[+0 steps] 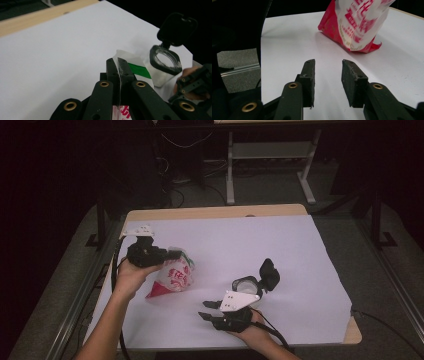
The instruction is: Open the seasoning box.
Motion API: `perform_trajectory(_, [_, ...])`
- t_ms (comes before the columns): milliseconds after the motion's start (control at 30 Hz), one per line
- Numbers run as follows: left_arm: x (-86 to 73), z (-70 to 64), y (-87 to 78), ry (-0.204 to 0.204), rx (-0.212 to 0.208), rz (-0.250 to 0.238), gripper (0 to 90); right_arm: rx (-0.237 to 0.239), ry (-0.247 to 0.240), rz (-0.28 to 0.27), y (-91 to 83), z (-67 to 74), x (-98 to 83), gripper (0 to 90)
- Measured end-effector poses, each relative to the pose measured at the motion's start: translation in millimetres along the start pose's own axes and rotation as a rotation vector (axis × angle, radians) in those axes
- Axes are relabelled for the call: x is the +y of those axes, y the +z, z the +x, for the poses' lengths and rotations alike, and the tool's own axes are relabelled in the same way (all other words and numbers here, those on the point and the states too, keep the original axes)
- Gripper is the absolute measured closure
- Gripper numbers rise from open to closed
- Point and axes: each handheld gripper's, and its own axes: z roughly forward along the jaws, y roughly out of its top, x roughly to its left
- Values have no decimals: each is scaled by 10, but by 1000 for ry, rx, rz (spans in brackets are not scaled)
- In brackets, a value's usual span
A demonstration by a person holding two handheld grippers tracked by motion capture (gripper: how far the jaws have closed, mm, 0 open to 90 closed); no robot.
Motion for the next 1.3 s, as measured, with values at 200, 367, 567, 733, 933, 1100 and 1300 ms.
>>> perform_trajectory(200, [-36,-11,11,7,-19,21,897,6,1,11,8,-3,-4,630])
perform_trajectory(367, [-25,-52,17,26,-12,46,885,6,-1,14,13,0,-4,629])
perform_trajectory(567, [-22,-109,41,68,4,149,867,8,0,16,15,1,-7,629])
perform_trajectory(733, [-26,-138,40,73,-5,163,832,12,-2,23,21,10,-6,630])
perform_trajectory(933, [-35,-192,-38,91,-8,167,718,12,-1,23,29,12,-9,629])
perform_trajectory(1100, [-56,-229,-81,115,8,178,586,15,1,27,38,18,-11,629])
perform_trajectory(1300, [-79,-259,-159,123,-7,172,480,20,7,29,44,18,-10,627])
